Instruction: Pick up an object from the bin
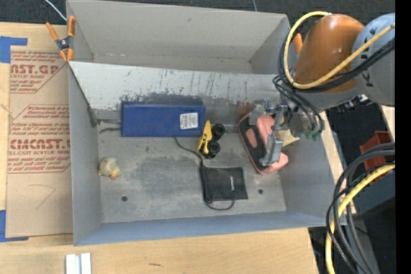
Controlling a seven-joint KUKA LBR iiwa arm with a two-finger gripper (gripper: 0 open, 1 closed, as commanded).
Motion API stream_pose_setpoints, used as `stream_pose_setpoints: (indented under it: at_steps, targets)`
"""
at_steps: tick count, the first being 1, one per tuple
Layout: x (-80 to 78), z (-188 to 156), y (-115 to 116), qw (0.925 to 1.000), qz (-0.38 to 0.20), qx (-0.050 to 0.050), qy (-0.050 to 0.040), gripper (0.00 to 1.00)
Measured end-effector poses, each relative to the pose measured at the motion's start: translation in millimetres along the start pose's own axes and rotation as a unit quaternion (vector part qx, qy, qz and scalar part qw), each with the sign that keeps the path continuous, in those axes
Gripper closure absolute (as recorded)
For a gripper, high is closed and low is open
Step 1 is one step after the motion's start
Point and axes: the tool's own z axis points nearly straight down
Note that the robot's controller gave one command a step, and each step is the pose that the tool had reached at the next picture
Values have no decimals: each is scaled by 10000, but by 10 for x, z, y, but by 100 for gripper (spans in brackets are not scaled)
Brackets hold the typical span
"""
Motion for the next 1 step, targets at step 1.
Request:
stream_pose_setpoints:
  at_steps: [1]
  targets:
    - [-19,-48,4,10000,-6,4,-39,0]
